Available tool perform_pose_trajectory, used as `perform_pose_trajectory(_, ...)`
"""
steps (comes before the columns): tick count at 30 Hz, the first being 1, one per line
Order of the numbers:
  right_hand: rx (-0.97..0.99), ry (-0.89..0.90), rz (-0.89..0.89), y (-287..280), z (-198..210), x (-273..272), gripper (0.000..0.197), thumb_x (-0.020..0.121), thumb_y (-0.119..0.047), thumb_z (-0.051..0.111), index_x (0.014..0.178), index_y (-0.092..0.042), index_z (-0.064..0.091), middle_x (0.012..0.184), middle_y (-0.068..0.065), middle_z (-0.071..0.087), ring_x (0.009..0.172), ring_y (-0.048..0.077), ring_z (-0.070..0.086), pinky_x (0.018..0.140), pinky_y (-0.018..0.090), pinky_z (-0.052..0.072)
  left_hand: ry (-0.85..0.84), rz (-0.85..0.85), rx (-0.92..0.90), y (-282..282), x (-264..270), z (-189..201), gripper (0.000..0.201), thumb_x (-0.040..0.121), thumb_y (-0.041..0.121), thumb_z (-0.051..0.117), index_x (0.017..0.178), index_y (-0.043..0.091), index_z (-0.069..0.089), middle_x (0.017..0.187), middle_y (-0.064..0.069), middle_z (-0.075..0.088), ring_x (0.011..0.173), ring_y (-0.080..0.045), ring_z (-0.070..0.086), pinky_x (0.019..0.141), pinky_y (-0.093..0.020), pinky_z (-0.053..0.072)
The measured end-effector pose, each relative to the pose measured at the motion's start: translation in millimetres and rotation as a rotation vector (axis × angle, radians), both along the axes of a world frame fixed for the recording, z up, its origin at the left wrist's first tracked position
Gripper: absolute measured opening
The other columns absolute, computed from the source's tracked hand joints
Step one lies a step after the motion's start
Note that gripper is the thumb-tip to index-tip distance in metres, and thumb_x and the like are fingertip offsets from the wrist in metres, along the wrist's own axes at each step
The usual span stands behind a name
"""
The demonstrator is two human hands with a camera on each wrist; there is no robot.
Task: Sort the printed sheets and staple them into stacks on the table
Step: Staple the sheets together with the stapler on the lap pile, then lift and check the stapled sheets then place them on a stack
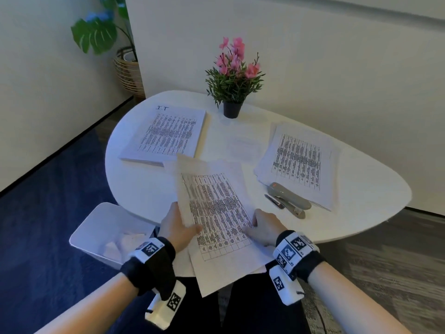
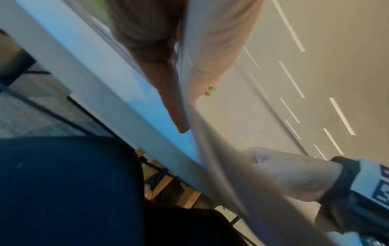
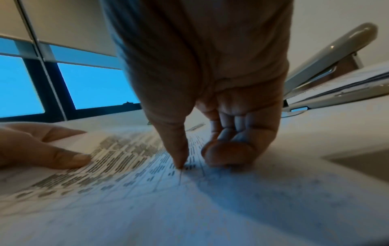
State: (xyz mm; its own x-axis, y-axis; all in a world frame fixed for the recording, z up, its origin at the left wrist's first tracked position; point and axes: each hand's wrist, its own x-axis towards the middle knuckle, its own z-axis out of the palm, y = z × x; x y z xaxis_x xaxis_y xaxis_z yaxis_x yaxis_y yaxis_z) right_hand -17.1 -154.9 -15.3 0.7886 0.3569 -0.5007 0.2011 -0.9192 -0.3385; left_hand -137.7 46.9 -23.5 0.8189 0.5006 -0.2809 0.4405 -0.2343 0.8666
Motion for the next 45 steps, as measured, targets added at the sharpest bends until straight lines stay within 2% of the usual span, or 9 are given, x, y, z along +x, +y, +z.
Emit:
perform_pose_trajectory(5,0.325,-0.105,-0.149,0,21,14,0.069,0.084,-0.053,0.062,0.131,-0.009,0.038,0.126,0.009,0.049,0.112,0.021,0.051,0.089,0.031,0.045,-0.290,-0.040,0.181,11,1,31,0.046,0.080,0.010,0.073,0.110,0.031,0.047,0.093,0.026,0.056,0.081,0.012,0.055,0.069,-0.015,0.044)
perform_pose_trajectory(10,1.013,0.023,-0.351,10,63,37,0.100,0.058,-0.065,0.077,0.132,-0.010,0.041,0.130,0.015,0.056,0.116,0.026,0.057,0.099,0.036,0.045,-0.471,-0.053,0.112,23,4,66,0.044,0.081,0.011,0.073,0.111,0.033,0.050,0.103,0.014,0.065,0.091,-0.001,0.064,0.076,-0.019,0.053)
perform_pose_trajectory(14,1.362,-0.046,-0.369,25,95,33,0.047,0.062,-0.039,0.081,0.101,-0.018,0.066,0.098,0.002,0.074,0.095,0.023,0.069,0.086,0.045,0.055,-0.528,-0.056,0.136,19,22,87,0.031,0.083,0.024,0.070,0.111,0.023,0.058,0.097,0.016,0.065,0.084,0.010,0.062,0.070,-0.012,0.053)
perform_pose_trajectory(16,1.398,-0.151,-0.341,31,110,33,0.020,0.077,-0.020,0.074,0.095,-0.021,0.067,0.090,-0.005,0.074,0.090,0.015,0.070,0.079,0.037,0.056,-0.555,-0.053,0.173,18,34,102,0.029,0.083,0.033,0.067,0.110,0.024,0.060,0.093,0.018,0.063,0.080,0.012,0.060,0.069,-0.012,0.053)
perform_pose_trajectory(20,1.443,-0.269,-0.262,32,131,38,0.020,0.081,-0.008,0.071,0.100,-0.014,0.066,0.087,-0.009,0.072,0.084,0.007,0.068,0.070,0.019,0.052,-0.713,0.032,0.146,25,52,141,0.030,0.077,0.035,0.074,0.102,0.034,0.058,0.096,0.021,0.063,0.093,0.004,0.062,0.080,-0.019,0.052)
perform_pose_trajectory(25,1.499,-0.212,-0.293,32,130,36,0.028,0.075,-0.001,0.074,0.100,-0.011,0.065,0.086,-0.006,0.074,0.086,0.013,0.070,0.069,0.025,0.056,-0.786,0.042,0.133,31,66,168,0.036,0.071,0.037,0.081,0.095,0.039,0.056,0.100,0.012,0.068,0.095,-0.006,0.066,0.085,-0.037,0.056)
perform_pose_trajectory(31,1.609,-0.333,-0.281,36,149,29,0.023,0.075,0.003,0.074,0.087,-0.015,0.068,0.082,-0.005,0.074,0.081,0.016,0.070,0.070,0.030,0.057,-0.962,0.057,0.141,22,66,188,0.038,0.077,0.023,0.078,0.097,0.031,0.048,0.091,0.017,0.062,0.088,0.003,0.064,0.076,-0.024,0.055)
perform_pose_trajectory(38,1.506,-0.291,-0.256,37,135,32,0.019,0.077,-0.004,0.074,0.086,-0.019,0.067,0.077,-0.013,0.073,0.076,0.004,0.068,0.065,0.021,0.054,-0.876,0.032,0.091,31,76,158,0.037,0.080,0.023,0.076,0.109,0.022,0.054,0.105,0.007,0.067,0.100,-0.011,0.066,0.088,-0.040,0.055)
perform_pose_trajectory(45,1.373,-0.242,-0.325,37,109,36,0.021,0.070,-0.011,0.081,0.078,-0.025,0.067,0.073,-0.011,0.072,0.075,0.004,0.069,0.064,0.019,0.053,-0.739,0.082,0.055,34,75,129,0.056,0.076,0.026,0.077,0.120,0.017,0.042,0.103,0.015,0.062,0.095,0.003,0.063,0.080,-0.022,0.055)
